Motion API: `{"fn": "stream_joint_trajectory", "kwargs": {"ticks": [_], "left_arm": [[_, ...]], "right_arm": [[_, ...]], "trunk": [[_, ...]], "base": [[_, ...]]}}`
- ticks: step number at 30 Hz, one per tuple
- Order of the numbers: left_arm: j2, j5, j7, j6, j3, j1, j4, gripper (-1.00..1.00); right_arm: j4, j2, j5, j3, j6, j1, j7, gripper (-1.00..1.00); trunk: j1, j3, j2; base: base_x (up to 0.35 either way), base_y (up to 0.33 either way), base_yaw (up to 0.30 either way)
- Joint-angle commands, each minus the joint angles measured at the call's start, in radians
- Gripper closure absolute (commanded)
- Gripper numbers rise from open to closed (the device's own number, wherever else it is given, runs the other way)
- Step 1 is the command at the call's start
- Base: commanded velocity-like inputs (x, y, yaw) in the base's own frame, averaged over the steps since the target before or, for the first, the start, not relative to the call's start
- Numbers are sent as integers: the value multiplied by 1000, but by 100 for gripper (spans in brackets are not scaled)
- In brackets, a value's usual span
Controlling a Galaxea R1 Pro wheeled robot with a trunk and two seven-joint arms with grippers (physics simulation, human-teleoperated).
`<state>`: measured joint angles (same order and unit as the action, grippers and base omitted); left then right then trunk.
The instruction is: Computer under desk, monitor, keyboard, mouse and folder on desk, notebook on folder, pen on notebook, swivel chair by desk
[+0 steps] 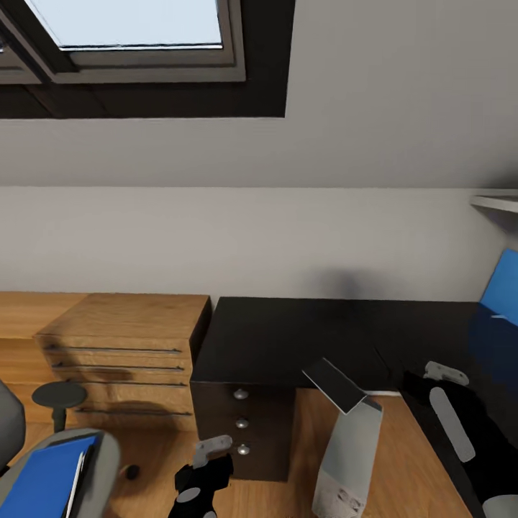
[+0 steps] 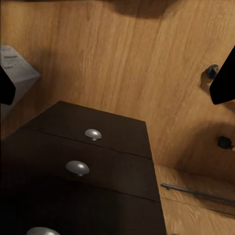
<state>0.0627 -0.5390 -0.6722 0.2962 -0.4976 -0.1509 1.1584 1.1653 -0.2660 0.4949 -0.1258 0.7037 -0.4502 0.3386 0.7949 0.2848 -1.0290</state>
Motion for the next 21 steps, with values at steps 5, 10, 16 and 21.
{"fn": "stream_joint_trajectory", "kwargs": {"ticks": [5,10,16,21], "left_arm": [[0,-4,-6,2,-5,-1,1,-100],[4,-3,-7,0,-40,-1,-1,-100],[4,-6,-13,-3,-105,-1,-2,-100],[5,-7,-13,-3,-107,-1,-2,-100]], "right_arm": [[-6,-8,-16,7,1,-1,-2,100],[-8,-14,-44,8,-1,-1,-9,100],[-17,-44,-182,5,-3,-1,-131,100],[-22,-68,-249,8,0,-1,-188,100]], "trunk": [[0,1,-1],[0,1,-1],[0,-2,-1],[0,-6,-1]], "base": [[0,0,-300],[0,0,-300],[0,0,-299],[0,0,-293]]}}
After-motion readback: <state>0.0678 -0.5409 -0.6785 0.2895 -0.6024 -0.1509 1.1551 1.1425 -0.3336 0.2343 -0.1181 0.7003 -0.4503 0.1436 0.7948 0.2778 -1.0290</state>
